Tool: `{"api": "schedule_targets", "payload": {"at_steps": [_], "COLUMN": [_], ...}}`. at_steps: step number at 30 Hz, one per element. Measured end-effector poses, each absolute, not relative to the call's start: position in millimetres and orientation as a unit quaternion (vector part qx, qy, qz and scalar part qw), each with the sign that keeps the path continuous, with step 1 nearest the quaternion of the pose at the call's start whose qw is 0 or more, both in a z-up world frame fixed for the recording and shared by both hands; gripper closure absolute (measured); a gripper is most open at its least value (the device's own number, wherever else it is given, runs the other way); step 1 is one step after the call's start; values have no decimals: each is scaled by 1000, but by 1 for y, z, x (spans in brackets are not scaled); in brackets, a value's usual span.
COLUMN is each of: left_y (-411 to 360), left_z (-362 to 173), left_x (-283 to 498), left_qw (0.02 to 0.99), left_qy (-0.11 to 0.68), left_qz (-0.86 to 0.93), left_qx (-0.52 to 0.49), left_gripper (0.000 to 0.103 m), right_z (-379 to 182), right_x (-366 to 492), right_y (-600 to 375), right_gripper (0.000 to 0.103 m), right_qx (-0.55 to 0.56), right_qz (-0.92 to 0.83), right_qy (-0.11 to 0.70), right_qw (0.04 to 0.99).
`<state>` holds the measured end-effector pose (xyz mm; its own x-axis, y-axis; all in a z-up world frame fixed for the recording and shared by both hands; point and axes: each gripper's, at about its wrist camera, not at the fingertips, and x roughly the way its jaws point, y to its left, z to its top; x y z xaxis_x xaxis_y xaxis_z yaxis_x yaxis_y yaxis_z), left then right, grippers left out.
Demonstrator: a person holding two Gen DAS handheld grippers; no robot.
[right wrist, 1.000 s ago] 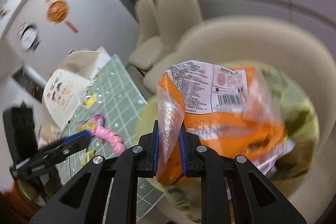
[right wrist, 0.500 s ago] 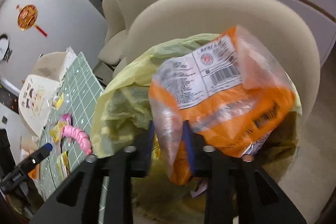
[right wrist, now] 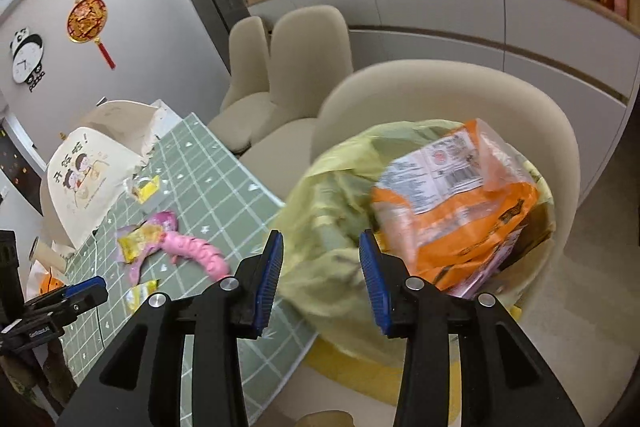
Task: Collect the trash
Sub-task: 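Move both tools back over the table toward the yellow-silver wrapper, then grasp the yellow-silver snack wrapper with the right gripper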
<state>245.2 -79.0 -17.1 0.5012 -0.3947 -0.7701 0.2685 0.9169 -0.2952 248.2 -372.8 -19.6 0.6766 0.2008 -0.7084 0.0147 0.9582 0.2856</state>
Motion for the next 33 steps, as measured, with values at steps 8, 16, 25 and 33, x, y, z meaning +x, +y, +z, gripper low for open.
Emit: {"api": "schedule_targets", "payload": {"at_steps": [8, 16, 25, 33], "left_y": [14, 95, 128, 132], "left_z": [-44, -68, -84, -87], "left_x": [225, 217, 230, 255], "left_qw": [867, 868, 863, 869], "left_qy": [467, 468, 468, 456], "left_qz": [-153, -118, -141, -164], "left_qx": [-80, -117, -129, -96], "left_gripper": [55, 55, 55, 55], "right_z": [-17, -49, -89, -105], "right_x": [207, 194, 211, 246], "right_y": [-296, -223, -145, -93], "right_gripper": [58, 54, 54, 54], "right_qx": [104, 95, 60, -2], "right_qz": [52, 93, 126, 161], "right_qy": [375, 428, 477, 483], "right_qw": [920, 894, 868, 861]}}
